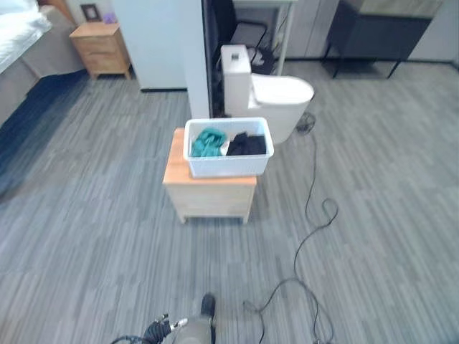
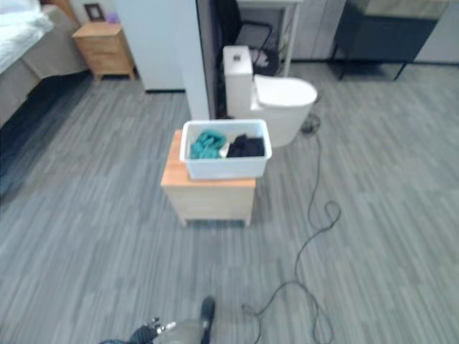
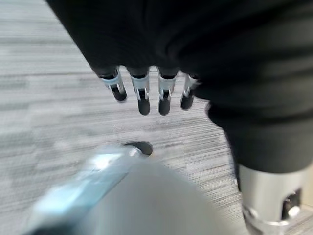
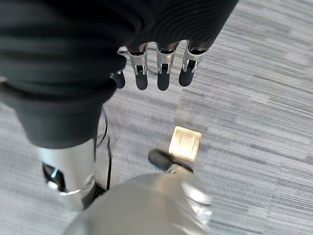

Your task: Grab the laundry basket,head to the washer,open it,put in the laundry and shut it.

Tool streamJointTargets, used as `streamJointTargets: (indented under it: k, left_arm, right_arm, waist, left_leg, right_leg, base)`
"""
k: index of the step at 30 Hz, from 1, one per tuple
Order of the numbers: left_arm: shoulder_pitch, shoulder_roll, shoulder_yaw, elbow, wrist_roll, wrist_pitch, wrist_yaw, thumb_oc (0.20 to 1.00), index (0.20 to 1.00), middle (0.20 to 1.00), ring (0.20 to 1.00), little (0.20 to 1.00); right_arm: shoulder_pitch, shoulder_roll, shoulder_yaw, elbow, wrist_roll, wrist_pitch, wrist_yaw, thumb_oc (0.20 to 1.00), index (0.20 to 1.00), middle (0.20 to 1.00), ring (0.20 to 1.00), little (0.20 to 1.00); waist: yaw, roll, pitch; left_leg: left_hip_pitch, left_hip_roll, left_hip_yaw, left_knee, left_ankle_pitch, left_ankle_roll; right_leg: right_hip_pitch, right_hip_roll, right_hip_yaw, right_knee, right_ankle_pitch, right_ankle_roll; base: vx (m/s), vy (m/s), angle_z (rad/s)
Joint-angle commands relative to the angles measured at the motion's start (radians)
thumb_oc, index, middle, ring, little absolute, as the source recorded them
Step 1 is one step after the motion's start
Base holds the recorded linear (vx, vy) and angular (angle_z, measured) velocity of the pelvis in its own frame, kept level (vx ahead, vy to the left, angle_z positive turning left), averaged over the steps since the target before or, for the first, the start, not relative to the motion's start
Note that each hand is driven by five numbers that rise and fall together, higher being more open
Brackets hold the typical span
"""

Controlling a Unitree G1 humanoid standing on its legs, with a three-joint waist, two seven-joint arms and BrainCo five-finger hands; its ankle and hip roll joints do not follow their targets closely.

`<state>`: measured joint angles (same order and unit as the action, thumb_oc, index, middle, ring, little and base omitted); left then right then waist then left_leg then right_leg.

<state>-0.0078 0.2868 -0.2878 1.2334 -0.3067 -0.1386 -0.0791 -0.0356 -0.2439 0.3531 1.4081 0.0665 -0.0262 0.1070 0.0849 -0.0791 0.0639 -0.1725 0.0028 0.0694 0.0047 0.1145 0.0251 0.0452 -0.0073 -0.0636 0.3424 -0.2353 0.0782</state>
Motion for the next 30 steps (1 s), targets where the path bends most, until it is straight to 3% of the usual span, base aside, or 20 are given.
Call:
streamJointTargets:
  k: [1,2,3,4,7,8,9,11,12,17,19,21,22,23,24,25,26,27,28,30]
  left_arm:
    - [-0.045,0.002,-0.022,-0.078,0.014,-0.032,0.015,1.000,1.000,1.000,1.000,1.000]
    - [-0.045,0.002,-0.022,-0.078,0.014,-0.032,0.015,1.000,1.000,1.000,1.000,1.000]
    - [-0.058,0.011,-0.027,-0.104,0.006,-0.034,0.027,1.000,1.000,1.000,1.000,1.000]
    - [-0.058,0.011,-0.027,-0.104,0.006,-0.034,0.027,1.000,1.000,1.000,1.000,1.000]
    - [-0.068,0.013,-0.033,-0.109,-0.004,-0.037,0.032,1.000,1.000,1.000,1.000,1.000]
    - [-0.070,0.013,-0.031,-0.109,-0.005,-0.037,0.033,1.000,1.000,1.000,1.000,1.000]
    - [-0.079,0.007,-0.031,-0.096,-0.001,-0.042,0.036,1.000,1.000,1.000,1.000,1.000]
    - [-0.081,0.006,-0.030,-0.092,0.005,-0.043,0.035,1.000,1.000,1.000,1.000,1.000]
    - [-0.087,-0.002,-0.028,-0.069,0.025,-0.050,0.036,1.000,1.000,1.000,1.000,1.000]
    - [-0.057,-0.004,-0.004,-0.080,0.024,-0.052,0.037,1.000,1.000,1.000,1.000,1.000]
    - [-0.047,-0.008,0.024,-0.065,0.014,-0.054,0.050,1.000,1.000,1.000,1.000,1.000]
    - [-0.008,-0.021,0.092,-0.106,-0.048,-0.058,0.074,1.000,1.000,1.000,1.000,1.000]
    - [-0.008,-0.020,0.092,-0.106,-0.048,-0.058,0.074,1.000,1.000,1.000,1.000,1.000]
    - [0.031,-0.021,0.114,-0.200,-0.075,-0.061,0.096,1.000,1.000,1.000,1.000,1.000]
    - [0.031,-0.021,0.114,-0.200,-0.075,-0.060,0.096,1.000,1.000,1.000,1.000,1.000]
    - [0.061,-0.019,0.113,-0.278,-0.085,-0.056,0.098,1.000,1.000,1.000,1.000,1.000]
    - [0.063,-0.019,0.112,-0.279,-0.085,-0.055,0.098,1.000,1.000,1.000,1.000,1.000]
    - [0.100,-0.005,0.101,-0.384,-0.079,-0.049,0.084,1.000,1.000,1.000,1.000,1.000]
    - [0.102,-0.005,0.100,-0.387,-0.079,-0.048,0.084,1.000,1.000,1.000,1.000,1.000]
    - [0.136,0.015,0.093,-0.489,-0.062,-0.041,0.073,1.000,1.000,1.000,1.000,1.000]
  right_arm:
    - [-0.028,-0.021,0.041,-0.095,-0.007,-0.013,0.014,1.000,1.000,1.000,1.000,1.000]
    - [-0.028,-0.022,0.041,-0.095,-0.007,-0.013,0.014,1.000,1.000,1.000,1.000,1.000]
    - [-0.037,-0.016,0.049,-0.134,-0.003,-0.015,0.010,1.000,1.000,1.000,1.000,1.000]
    - [-0.037,-0.016,0.049,-0.134,-0.003,-0.015,0.010,1.000,1.000,1.000,1.000,1.000]
    - [-0.031,-0.014,0.073,-0.154,-0.006,-0.015,0.012,1.000,1.000,1.000,1.000,1.000]
    - [-0.027,-0.016,0.070,-0.149,-0.004,-0.013,0.011,1.000,1.000,1.000,1.000,1.000]
    - [-0.022,-0.018,0.063,-0.131,0.000,-0.009,0.008,1.000,1.000,1.000,1.000,1.000]
    - [-0.015,-0.021,0.054,-0.123,0.005,-0.006,0.009,1.000,1.000,1.000,1.000,1.000]
    - [0.005,-0.028,0.017,-0.091,0.021,-0.002,0.011,1.000,1.000,1.000,1.000,1.000]
    - [0.045,-0.047,-0.047,-0.090,0.057,-0.006,0.005,1.000,1.000,1.000,1.000,1.000]
    - [0.049,-0.063,-0.091,-0.081,0.102,-0.012,-0.004,1.000,1.000,1.000,1.000,1.000]
    - [0.037,-0.098,-0.126,-0.122,0.144,-0.027,-0.030,1.000,1.000,1.000,1.000,1.000]
    - [0.037,-0.097,-0.126,-0.122,0.144,-0.027,-0.030,1.000,1.000,1.000,1.000,1.000]
    - [0.043,-0.131,-0.137,-0.247,0.159,-0.038,-0.048,1.000,1.000,1.000,1.000,1.000]
    - [0.043,-0.130,-0.137,-0.247,0.159,-0.038,-0.048,1.000,1.000,1.000,1.000,1.000]
    - [0.053,-0.175,-0.153,-0.365,0.149,-0.043,-0.065,1.000,1.000,1.000,1.000,1.000]
    - [0.054,-0.175,-0.153,-0.367,0.149,-0.042,-0.065,1.000,1.000,1.000,1.000,1.000]
    - [0.068,-0.221,-0.189,-0.482,0.170,-0.046,-0.074,1.000,1.000,1.000,1.000,1.000]
    - [0.071,-0.222,-0.190,-0.484,0.170,-0.045,-0.073,1.000,1.000,1.000,1.000,1.000]
    - [0.082,-0.258,-0.222,-0.590,0.177,-0.049,-0.073,1.000,1.000,1.000,1.000,1.000]
  waist:
    - [0.005,0.000,0.049]
    - [0.005,0.001,0.048]
    - [-0.006,0.014,0.075]
    - [-0.007,0.015,0.074]
    - [-0.025,0.025,0.087]
    - [-0.033,0.025,0.091]
    - [-0.049,0.021,0.092]
    - [-0.057,0.017,0.091]
    - [-0.074,0.011,0.091]
    - [-0.076,-0.016,0.069]
    - [-0.083,-0.014,0.044]
    - [-0.070,-0.008,0.037]
    - [-0.072,-0.010,0.035]
    - [-0.057,-0.017,0.054]
    - [-0.059,-0.019,0.052]
    - [-0.057,-0.032,0.065]
    - [-0.057,-0.030,0.064]
    - [-0.053,-0.040,0.068]
    - [-0.050,-0.039,0.070]
    - [-0.040,-0.023,0.071]
  left_leg:
    - [-0.085,-0.035,0.007,0.111,-0.095,0.049]
    - [-0.087,-0.033,0.007,0.111,-0.094,0.049]
    - [-0.012,-0.028,0.002,0.076,-0.116,0.063]
    - [-0.014,-0.027,0.001,0.076,-0.115,0.063]
    - [0.066,-0.016,-0.016,0.041,-0.134,0.053]
    - [0.093,-0.017,-0.020,0.032,-0.143,0.048]
    - [0.142,-0.019,-0.034,0.008,-0.166,0.032]
    - [0.163,-0.023,-0.044,0.001,-0.178,0.024]
    - [0.216,-0.026,-0.058,0.004,-0.218,0.008]
    - [0.296,-0.020,-0.063,0.021,-0.286,-0.014]
    - [0.324,0.015,-0.074,0.031,-0.302,-0.037]
    - [0.278,0.049,-0.080,0.194,-0.258,-0.072]
    - [0.275,0.046,-0.081,0.194,-0.256,-0.072]
    - [0.192,0.053,-0.117,0.391,-0.188,-0.085]
    - [0.189,0.050,-0.119,0.390,-0.185,-0.084]
    - [0.117,0.082,-0.119,0.422,-0.137,-0.089]
    - [0.116,0.084,-0.120,0.424,-0.139,-0.090]
    - [0.097,0.136,-0.084,0.302,-0.148,-0.087]
    - [0.105,0.136,-0.082,0.296,-0.147,-0.088]
    - [0.091,0.163,-0.089,0.108,-0.110,-0.096]
  right_leg:
    - [-0.053,-0.101,-0.036,0.265,0.392,0.098]
    - [-0.055,-0.098,-0.036,0.264,0.394,0.097]
    - [-0.130,-0.162,-0.114,0.287,0.385,0.087]
    - [-0.130,-0.161,-0.115,0.285,0.387,0.086]
    - [-0.212,-0.145,-0.159,0.150,0.255,0.044]
    - [-0.231,-0.136,-0.156,0.083,0.244,0.042]
    - [-0.255,-0.130,-0.140,-0.120,0.262,0.050]
    - [-0.247,-0.130,-0.117,-0.210,0.282,0.055]
    - [-0.278,-0.161,-0.083,-0.336,0.355,0.085]
    - [-0.222,-0.185,-0.139,-0.333,0.380,0.084]
    - [-0.209,-0.155,-0.131,-0.301,0.354,0.068]
    - [-0.170,-0.112,-0.142,-0.299,0.319,0.034]
    - [-0.173,-0.115,-0.143,-0.299,0.320,0.035]
    - [-0.136,-0.079,-0.117,-0.315,0.299,0.000]
    - [-0.139,-0.082,-0.119,-0.315,0.299,0.001]
    - [-0.114,-0.077,-0.122,-0.328,0.273,-0.015]
    - [-0.114,-0.075,-0.122,-0.328,0.272,-0.015]
    - [-0.089,-0.084,-0.128,-0.342,0.253,-0.012]
    - [-0.086,-0.083,-0.126,-0.343,0.253,-0.013]
    - [-0.069,-0.077,-0.128,-0.350,0.235,-0.007]
  base:
    - [0.24,0.194,-0.15]
    - [0.30,0.173,0.22]
    - [0.21,0.109,0.40]
    - [0.34,0.129,0.49]
    - [0.30,-0.011,0.09]
    - [0.49,-0.149,-0.08]
    - [0.37,-0.126,-0.05]
    - [0.42,-0.168,0.08]
    - [0.47,-0.188,0.49]
    - [0.36,-0.213,0.38]
    - [0.32,-0.305,0.17]
    - [0.25,-0.308,0.31]
    - [0.10,-0.278,-0.14]
    - [0.05,-0.185,-0.31]
    - [0.08,-0.284,-0.45]
    - [0.03,-0.098,-0.35]
    - [0.12,-0.126,-0.16]
    - [0.10,-0.030,0.04]
    - [0.14,-0.018,0.27]
    - [0.11,0.085,0.07]
